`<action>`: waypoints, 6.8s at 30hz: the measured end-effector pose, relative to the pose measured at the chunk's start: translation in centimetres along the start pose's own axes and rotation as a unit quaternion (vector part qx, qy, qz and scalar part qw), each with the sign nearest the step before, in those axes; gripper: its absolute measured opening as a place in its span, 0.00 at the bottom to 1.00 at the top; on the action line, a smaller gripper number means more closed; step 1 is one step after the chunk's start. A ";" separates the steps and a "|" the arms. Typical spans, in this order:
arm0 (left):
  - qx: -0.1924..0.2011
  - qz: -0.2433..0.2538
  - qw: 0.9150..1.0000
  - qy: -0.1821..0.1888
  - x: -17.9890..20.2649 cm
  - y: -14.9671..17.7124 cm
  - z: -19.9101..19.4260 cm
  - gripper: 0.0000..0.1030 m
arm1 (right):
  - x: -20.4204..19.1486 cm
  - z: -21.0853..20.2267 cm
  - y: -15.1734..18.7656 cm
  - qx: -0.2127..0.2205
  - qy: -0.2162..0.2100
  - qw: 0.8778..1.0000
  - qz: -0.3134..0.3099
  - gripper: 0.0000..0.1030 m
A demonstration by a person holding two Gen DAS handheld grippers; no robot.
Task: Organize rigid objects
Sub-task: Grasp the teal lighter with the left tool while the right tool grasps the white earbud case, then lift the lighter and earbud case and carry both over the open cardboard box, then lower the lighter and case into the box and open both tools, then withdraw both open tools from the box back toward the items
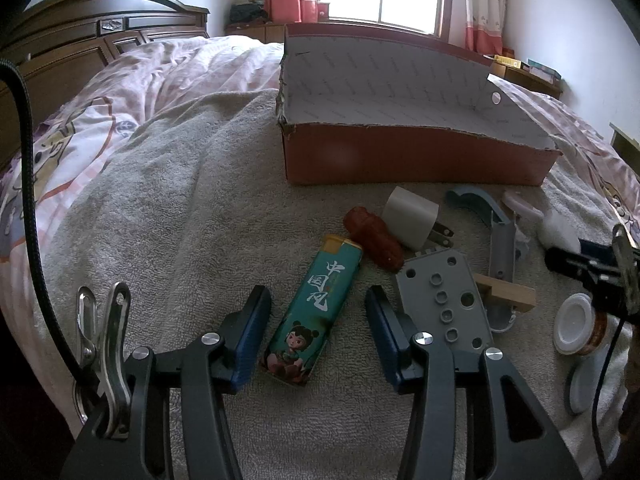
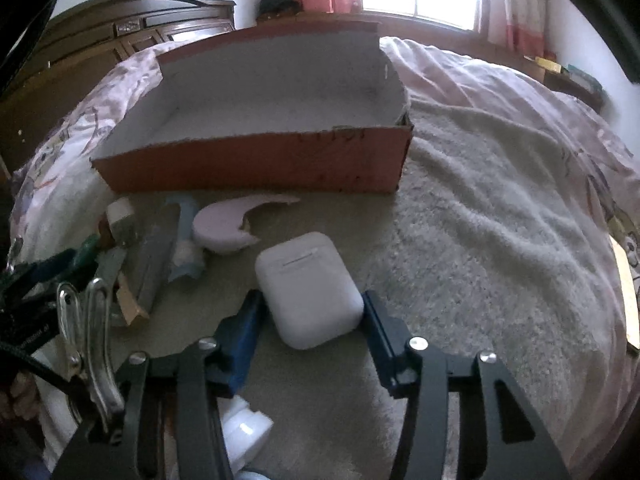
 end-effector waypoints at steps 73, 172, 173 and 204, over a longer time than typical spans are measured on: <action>0.009 -0.007 0.998 0.064 1.4 -5.2 -2.0 0.23 | -3.1 -0.7 0.4 0.004 -0.022 0.999 0.037 0.48; -0.013 0.039 0.999 0.033 2.9 -14.8 6.8 0.25 | -0.4 1.7 -12.7 0.096 -0.027 0.995 0.014 0.52; -0.018 0.039 0.999 0.030 2.8 -14.6 7.1 0.25 | -0.4 1.7 -12.5 0.092 -0.028 0.995 0.012 0.52; 0.005 0.020 1.000 0.014 0.7 -14.4 3.5 0.25 | -2.1 -0.3 -11.0 0.088 -0.075 0.992 0.042 0.60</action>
Point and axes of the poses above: each gripper's, at about its wrist camera, not at the fingertips, and z roughly the way its jaws point, x to its right, y to its underside, the point moved 1 cm from there along z, roughly the way its jaws point, and after that the axes turned 1 degree about z, right-handed, at the moved point
